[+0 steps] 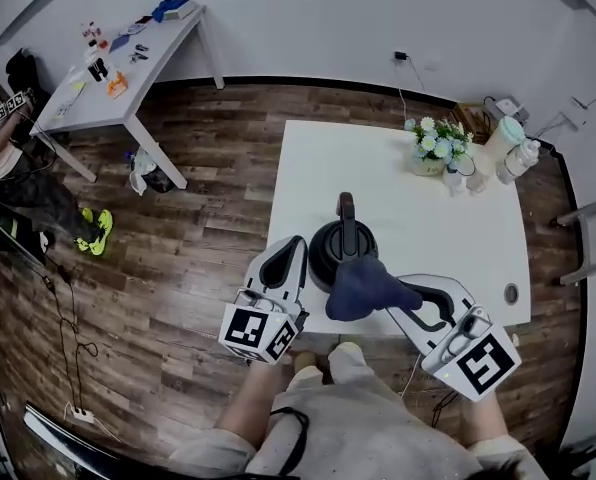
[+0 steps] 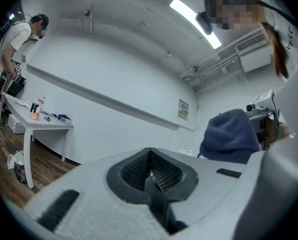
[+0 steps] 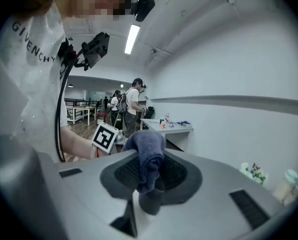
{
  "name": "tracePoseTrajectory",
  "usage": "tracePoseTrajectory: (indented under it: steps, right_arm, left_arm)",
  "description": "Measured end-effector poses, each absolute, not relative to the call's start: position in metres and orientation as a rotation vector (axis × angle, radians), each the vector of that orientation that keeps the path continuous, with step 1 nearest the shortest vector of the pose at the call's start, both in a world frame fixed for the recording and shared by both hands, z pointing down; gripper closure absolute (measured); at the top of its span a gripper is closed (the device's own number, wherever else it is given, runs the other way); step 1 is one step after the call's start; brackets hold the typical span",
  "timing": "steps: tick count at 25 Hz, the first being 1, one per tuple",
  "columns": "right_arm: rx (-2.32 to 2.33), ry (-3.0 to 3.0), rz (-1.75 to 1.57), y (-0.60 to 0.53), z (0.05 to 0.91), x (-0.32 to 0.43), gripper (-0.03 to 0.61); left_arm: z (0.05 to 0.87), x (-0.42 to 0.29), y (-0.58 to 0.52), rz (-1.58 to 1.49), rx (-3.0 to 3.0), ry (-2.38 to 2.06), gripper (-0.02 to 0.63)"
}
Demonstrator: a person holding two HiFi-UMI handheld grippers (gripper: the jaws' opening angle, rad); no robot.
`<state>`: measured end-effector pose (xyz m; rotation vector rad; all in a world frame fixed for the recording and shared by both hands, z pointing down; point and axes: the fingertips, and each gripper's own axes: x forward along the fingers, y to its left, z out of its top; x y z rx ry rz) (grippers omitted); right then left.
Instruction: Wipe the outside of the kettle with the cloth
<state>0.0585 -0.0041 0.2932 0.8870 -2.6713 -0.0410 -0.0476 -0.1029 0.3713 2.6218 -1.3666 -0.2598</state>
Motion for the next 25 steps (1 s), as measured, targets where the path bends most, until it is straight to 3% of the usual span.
tracePoseTrajectory:
  steps: [9,14,25]
  right_arm:
    - [0.924,-2.293,-0.456,-0.099,0.305,-0.001,0.515]
    - [0.705,-2.050,-0.595,-0.065,0.340,-0.010,0.515]
    - [0.827,-2.132,-0.319,-0.011,0.338,0.070,0.515]
  left_arm:
    - [0.363,-0.098,-0.074,-0.302,2.558,-1.492,0.607]
    - [0.364,-0.128,-0.065,-0.294,2.533,-1.567,0.607]
    - [0.374,-0.114,-0.076,-0.292,2.566,-1.473,0.607]
